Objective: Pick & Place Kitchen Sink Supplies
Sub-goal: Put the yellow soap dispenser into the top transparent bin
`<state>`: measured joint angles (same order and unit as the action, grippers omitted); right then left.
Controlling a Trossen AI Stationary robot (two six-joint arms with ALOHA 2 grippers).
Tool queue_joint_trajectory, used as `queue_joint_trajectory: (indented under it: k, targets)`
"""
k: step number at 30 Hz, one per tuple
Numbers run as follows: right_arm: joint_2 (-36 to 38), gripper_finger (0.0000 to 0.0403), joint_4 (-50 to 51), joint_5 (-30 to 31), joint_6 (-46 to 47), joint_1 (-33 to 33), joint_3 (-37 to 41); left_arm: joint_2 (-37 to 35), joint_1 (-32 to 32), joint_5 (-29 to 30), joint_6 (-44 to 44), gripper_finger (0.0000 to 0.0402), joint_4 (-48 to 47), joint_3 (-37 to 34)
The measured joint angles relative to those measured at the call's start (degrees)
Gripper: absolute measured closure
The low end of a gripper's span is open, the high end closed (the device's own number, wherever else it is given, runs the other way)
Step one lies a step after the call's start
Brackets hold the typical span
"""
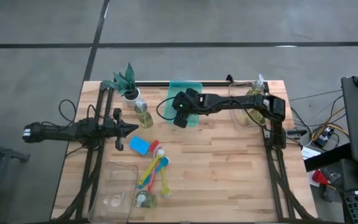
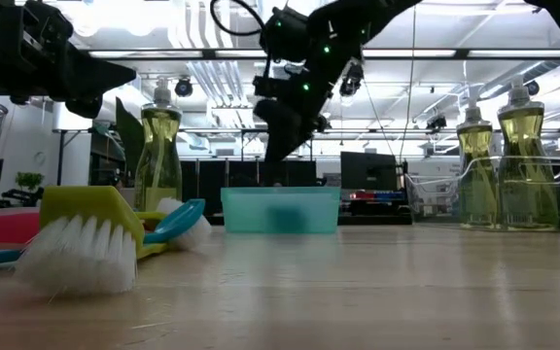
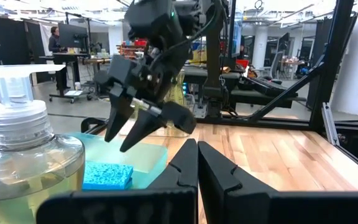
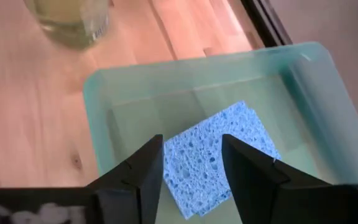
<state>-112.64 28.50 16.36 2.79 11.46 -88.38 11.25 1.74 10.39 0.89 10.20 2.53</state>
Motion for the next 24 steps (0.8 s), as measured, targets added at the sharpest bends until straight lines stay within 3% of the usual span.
queue_joint_trajectory:
  k: [9, 15, 24]
  targets:
    - [0.02, 0.0261, -0.19, -3.61, -5.63, -5.78, -2.42, 0.0, 0.02, 0.0, 0.0, 0.0399, -0.02, 0.02]
    - [0.02, 0.0279, -0.87, -7.23, -14.22, -10.2, -2.4, 0.0, 0.02, -0.02, 0.02, 0.0399, 0.0, 0.01]
    - [-0.07, 0.0298, -8.96, -7.88, -23.86, -12.53, -2.25, 0.0, 0.0, 0.0, -0.01, 0.0399, 0.02, -0.01]
